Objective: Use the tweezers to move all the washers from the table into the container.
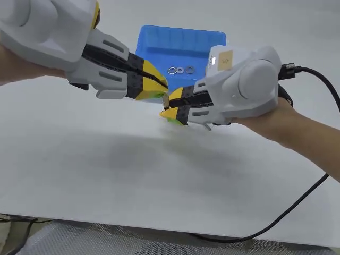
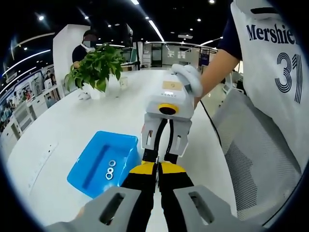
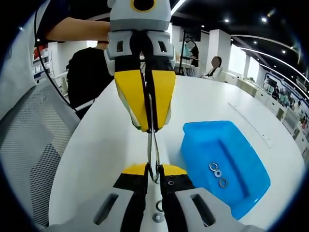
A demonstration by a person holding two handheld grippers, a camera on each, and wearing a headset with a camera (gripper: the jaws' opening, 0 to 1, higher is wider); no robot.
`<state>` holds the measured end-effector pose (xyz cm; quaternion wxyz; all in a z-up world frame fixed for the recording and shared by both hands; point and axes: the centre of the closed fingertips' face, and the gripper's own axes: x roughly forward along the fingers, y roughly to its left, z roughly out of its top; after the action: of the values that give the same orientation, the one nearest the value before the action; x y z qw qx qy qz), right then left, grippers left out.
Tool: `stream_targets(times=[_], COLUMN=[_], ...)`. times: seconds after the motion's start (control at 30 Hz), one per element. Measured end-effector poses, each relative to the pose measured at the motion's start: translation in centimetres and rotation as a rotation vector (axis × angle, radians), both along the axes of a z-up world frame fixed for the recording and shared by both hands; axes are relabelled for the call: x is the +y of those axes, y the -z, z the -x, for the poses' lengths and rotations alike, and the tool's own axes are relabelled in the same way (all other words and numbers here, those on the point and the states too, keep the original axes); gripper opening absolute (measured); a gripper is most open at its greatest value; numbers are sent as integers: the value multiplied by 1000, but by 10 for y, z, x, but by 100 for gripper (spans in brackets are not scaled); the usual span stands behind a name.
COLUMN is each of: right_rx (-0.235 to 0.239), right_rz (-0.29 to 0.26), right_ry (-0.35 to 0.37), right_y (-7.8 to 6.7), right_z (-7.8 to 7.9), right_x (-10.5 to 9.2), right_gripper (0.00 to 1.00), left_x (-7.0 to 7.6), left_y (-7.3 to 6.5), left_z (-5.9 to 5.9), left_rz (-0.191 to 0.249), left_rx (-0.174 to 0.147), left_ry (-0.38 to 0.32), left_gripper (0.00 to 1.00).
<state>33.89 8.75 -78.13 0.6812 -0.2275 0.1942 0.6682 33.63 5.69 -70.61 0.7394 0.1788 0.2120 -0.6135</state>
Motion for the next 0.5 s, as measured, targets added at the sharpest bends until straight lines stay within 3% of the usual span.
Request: stream_targets(times=[0.17, 0.5], right_rx=[-14, -54], right_rz=[-15, -48], right_ry=[6, 31], right_y=[-13, -39], right_z=[-5, -12], right_x=[-1, -5], right_gripper=[11, 11], left_x=[1, -3], left_y=[-12, -36], left_z=[-5, -10], left_rz=[20, 14], left_rx=[4, -40], left_ry=[-17, 3], left_gripper=[5, 5])
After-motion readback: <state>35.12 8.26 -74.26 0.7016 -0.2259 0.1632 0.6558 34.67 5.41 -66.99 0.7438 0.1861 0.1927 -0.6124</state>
